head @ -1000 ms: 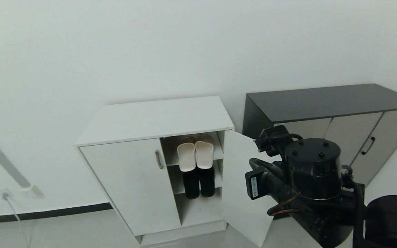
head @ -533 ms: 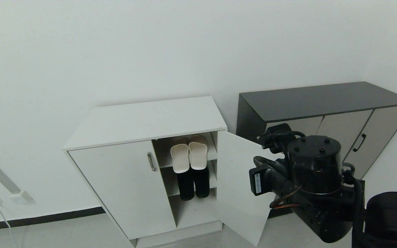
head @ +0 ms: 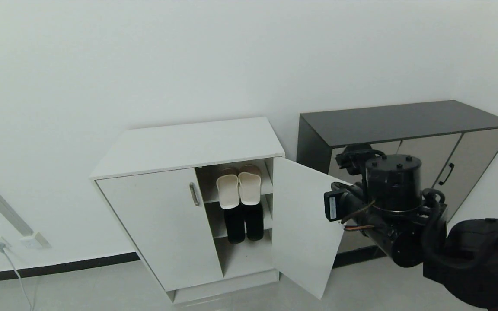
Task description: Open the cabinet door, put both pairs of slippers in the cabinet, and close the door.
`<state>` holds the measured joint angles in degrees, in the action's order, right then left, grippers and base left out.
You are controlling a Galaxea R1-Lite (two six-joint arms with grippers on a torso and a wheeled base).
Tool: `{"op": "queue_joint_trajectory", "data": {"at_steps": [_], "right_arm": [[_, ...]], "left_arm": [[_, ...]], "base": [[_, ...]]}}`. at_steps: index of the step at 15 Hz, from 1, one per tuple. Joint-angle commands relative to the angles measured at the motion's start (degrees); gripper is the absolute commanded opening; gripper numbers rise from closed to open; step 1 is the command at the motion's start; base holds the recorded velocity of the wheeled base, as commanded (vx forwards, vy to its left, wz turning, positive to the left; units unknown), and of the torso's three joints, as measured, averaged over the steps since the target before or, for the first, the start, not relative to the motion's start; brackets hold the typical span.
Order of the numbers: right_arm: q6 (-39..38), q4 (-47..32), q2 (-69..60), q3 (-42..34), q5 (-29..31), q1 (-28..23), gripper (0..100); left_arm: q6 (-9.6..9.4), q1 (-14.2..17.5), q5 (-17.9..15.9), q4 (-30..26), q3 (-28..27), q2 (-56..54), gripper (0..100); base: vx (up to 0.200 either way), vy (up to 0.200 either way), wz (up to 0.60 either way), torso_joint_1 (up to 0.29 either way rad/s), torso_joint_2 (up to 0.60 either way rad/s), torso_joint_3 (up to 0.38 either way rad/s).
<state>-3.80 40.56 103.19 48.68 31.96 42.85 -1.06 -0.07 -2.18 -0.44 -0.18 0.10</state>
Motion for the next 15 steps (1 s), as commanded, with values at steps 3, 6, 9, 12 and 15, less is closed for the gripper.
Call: {"op": "queue_joint_trajectory", "data": {"at_steps": [3, 6, 9, 12, 15], "right_arm": [[-0.85, -9.27, 5.62, 14.08, -3.22, -9.1, 0], [-6.13, -21.84, 8.34, 24.71, -8.94, -13.06, 0], [-7.36, -24.47, 12.82, 30.25, -10.69, -16.75, 0], [-7.45, -23.6, 17.13, 32.01, -10.78, -18.86, 0], [-7.45, -22.01, 20.56, 32.89, -10.78, -20.53, 0]], "left_arm": [[0.01, -0.01, -0.02, 0.0, 0.01, 0.08, 0], [0.01, -0.01, -0.02, 0.0, 0.01, 0.08, 0], [0.01, -0.01, -0.02, 0.0, 0.01, 0.08, 0], [0.01, -0.01, -0.02, 0.0, 0.01, 0.08, 0], [0.01, -0.01, -0.02, 0.0, 0.01, 0.08, 0]], "base": [[0.0, 0.0, 0.0, 0.0, 0.0, 0.0], [0.0, 0.0, 0.0, 0.0, 0.0, 0.0], [0.0, 0.0, 0.0, 0.0, 0.0, 0.0], [0.0, 0.0, 0.0, 0.0, 0.0, 0.0], [0.0, 0.0, 0.0, 0.0, 0.0, 0.0]]}}
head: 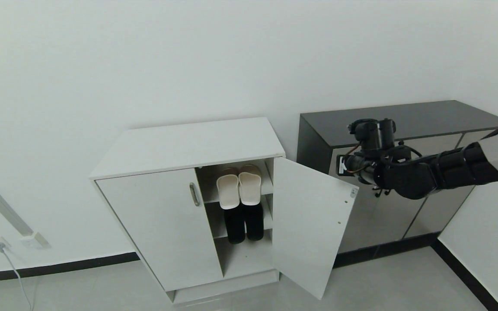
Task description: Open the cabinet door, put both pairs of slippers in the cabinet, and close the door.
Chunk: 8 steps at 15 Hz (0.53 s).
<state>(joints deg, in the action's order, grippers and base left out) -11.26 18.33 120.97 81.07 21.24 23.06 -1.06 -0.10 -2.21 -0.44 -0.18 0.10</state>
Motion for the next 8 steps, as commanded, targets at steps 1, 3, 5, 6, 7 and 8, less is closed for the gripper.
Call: {"op": "queue_joint_trajectory", "data": {"at_steps": [1, 3, 5, 6, 7, 8], "right_arm": [[0.01, 0.47, 3.57, 0.67, -0.14, -1.18, 0], [0.01, 1.35, 4.72, 0.58, -0.67, -1.44, 0], [-0.07, 1.44, 5.51, 0.76, -0.76, -1.62, 0], [-0.07, 1.62, 5.77, 0.76, -0.76, -1.62, 0], [0.01, 1.79, 5.95, 0.76, -0.76, -1.62, 0], [0.01, 1.97, 6.12, 0.76, -0.76, -1.62, 0]], "left_arm": [[0.01, 0.01, 0.01, 0.0, 0.01, 0.08, 0], [0.01, 0.01, 0.01, 0.0, 0.01, 0.08, 0], [0.01, 0.01, 0.01, 0.0, 0.01, 0.08, 0], [0.01, 0.01, 0.01, 0.0, 0.01, 0.08, 0], [0.01, 0.01, 0.01, 0.0, 0.01, 0.08, 0], [0.01, 0.01, 0.01, 0.0, 0.01, 0.08, 0]], "base": [[0.0, 0.0, 0.0, 0.0, 0.0, 0.0], [0.0, 0.0, 0.0, 0.0, 0.0, 0.0], [0.0, 0.0, 0.0, 0.0, 0.0, 0.0], [0.0, 0.0, 0.0, 0.0, 0.0, 0.0], [0.0, 0.0, 0.0, 0.0, 0.0, 0.0], [0.0, 0.0, 0.0, 0.0, 0.0, 0.0]]}}
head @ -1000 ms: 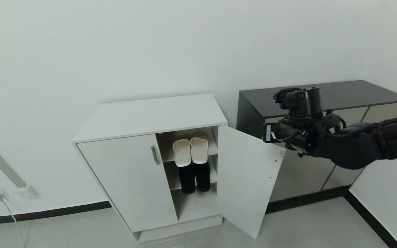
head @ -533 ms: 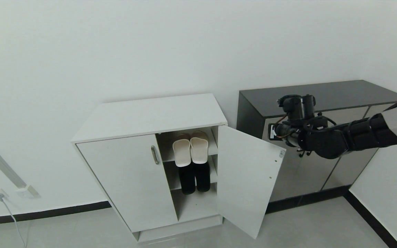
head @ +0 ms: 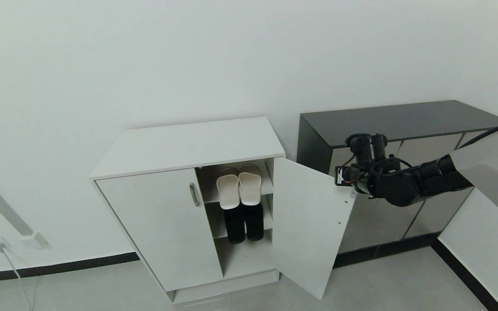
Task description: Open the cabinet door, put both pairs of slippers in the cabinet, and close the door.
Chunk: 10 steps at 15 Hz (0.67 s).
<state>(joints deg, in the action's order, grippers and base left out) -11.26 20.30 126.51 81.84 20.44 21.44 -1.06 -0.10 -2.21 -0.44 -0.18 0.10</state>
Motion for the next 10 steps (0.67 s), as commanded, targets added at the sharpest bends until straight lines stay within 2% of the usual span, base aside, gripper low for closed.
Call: {"op": "queue_joint_trajectory", "data": {"at_steps": [1, 10], "right_arm": [[0.01, 0.01, 0.75, -0.01, 0.03, 0.09, 0], [-0.07, 0.01, -1.53, -3.96, 0.12, 2.73, 0]], "left_arm": [[0.01, 0.01, 0.01, 0.0, 0.01, 0.08, 0], [0.01, 0.01, 0.01, 0.0, 0.01, 0.08, 0]], "base": [[0.0, 0.0, 0.0, 0.0, 0.0, 0.0], [0.0, 0.0, 0.0, 0.0, 0.0, 0.0]]}}
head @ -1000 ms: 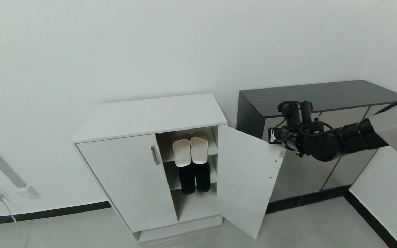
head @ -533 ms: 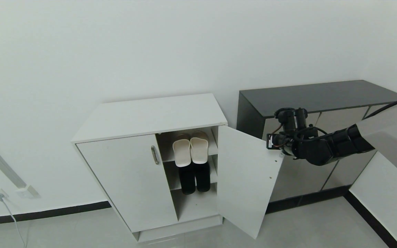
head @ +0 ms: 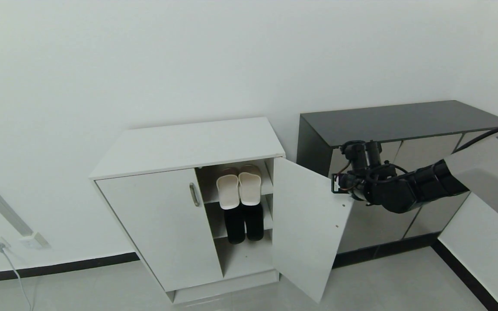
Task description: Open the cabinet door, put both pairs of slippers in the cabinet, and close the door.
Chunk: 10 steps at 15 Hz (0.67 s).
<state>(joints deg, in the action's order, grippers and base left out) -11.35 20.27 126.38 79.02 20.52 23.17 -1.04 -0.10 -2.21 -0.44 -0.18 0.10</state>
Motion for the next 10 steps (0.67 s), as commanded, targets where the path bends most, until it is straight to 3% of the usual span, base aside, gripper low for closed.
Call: {"op": "queue_joint_trajectory", "data": {"at_steps": [1, 10], "right_arm": [[0.01, 0.03, -2.1, -2.2, 0.05, 1.79, 0], [-2.8, -0.15, -7.73, -9.41, -0.13, 14.27, 0]], "left_arm": [[-0.02, 0.01, 0.01, 0.0, 0.01, 0.08, 0], [-0.02, 0.01, 0.01, 0.0, 0.01, 0.08, 0]], "base": [[0.0, 0.0, 0.0, 0.0, 0.0, 0.0], [0.0, 0.0, 0.0, 0.0, 0.0, 0.0]]}}
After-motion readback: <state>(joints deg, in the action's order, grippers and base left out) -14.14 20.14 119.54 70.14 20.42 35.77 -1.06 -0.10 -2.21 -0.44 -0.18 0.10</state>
